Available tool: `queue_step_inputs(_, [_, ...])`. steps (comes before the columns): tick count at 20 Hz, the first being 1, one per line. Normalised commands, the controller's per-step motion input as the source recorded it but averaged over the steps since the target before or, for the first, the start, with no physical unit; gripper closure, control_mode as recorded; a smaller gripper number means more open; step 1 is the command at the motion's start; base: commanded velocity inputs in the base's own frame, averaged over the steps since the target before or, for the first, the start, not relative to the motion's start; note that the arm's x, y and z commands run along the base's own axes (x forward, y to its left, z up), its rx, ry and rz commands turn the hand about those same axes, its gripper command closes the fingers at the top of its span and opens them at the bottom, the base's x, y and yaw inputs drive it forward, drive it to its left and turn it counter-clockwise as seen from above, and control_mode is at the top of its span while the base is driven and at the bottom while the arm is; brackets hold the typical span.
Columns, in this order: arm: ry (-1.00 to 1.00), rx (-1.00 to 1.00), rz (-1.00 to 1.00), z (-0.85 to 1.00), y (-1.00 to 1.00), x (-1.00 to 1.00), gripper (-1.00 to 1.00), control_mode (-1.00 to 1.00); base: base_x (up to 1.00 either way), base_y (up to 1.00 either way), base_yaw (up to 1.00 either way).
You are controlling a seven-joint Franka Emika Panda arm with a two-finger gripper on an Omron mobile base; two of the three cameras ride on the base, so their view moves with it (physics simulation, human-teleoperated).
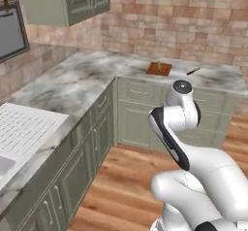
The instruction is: Retrieve the sausage and cheese from the fridge and place them on the cutting board on the counter.
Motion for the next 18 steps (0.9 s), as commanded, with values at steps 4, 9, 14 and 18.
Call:
queue_step_inputs(4, [0.00, 0.00, 0.00, 0.00, 0.00, 0.00, 1.00, 1.00, 0.61, 0.25, -0.48])
queue_step_inputs(9, [0.00, 0.00, 0.00, 0.00, 0.00, 0.00, 1.00, 1.00, 0.71, 0.23, -0.37])
queue_step_inputs(14, [0.00, 0.00, 0.00, 0.00, 0.00, 0.00, 1.00, 1.00, 0.76, 0.19, -0.30])
queue_step_inputs(18, [0.00, 0.00, 0.00, 0.00, 0.00, 0.00, 1.00, 1.00, 0.70, 0.01, -0.15])
